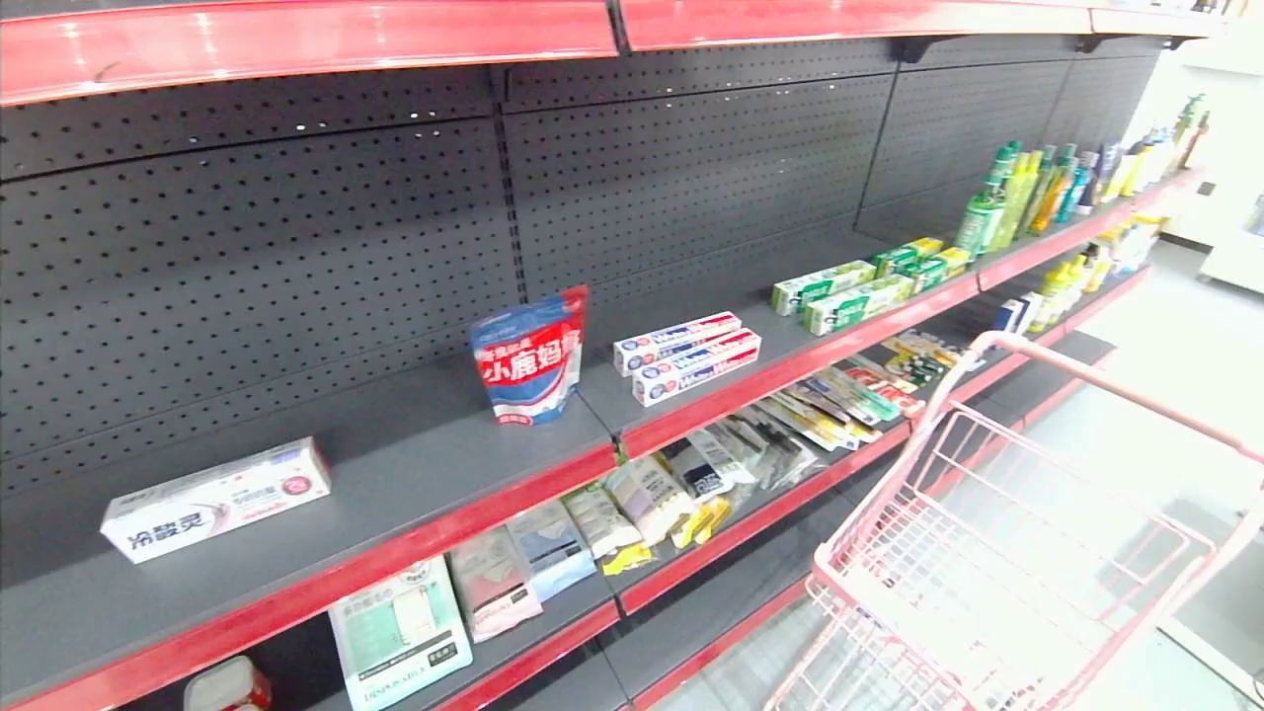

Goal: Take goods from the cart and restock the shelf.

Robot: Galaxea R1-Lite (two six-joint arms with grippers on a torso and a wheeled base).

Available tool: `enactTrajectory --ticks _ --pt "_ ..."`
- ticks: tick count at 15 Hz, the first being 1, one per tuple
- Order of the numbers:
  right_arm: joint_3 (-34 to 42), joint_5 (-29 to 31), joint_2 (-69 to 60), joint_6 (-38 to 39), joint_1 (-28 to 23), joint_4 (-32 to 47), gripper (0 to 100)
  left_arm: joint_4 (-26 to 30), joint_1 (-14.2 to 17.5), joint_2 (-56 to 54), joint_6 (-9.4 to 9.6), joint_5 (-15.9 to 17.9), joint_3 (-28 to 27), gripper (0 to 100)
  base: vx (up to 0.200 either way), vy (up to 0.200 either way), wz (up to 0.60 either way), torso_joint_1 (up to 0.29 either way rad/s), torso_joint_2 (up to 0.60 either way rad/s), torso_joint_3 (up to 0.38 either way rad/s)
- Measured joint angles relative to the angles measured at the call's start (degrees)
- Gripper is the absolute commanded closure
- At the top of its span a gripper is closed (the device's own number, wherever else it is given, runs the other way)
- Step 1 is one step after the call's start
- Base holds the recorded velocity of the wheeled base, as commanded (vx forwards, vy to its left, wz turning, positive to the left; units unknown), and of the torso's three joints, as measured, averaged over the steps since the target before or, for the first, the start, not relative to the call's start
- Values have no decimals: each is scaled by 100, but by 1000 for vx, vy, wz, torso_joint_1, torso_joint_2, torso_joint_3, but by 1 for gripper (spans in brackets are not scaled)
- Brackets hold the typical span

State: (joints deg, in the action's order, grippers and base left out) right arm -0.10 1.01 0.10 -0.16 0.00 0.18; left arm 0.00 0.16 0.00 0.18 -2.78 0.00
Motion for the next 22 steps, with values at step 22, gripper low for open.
enactTrajectory --ticks 22 --pt "-2925 22 2871 853 21 105 0 0 0 2 -2 0 0 0 0 0 -136 1 1 0"
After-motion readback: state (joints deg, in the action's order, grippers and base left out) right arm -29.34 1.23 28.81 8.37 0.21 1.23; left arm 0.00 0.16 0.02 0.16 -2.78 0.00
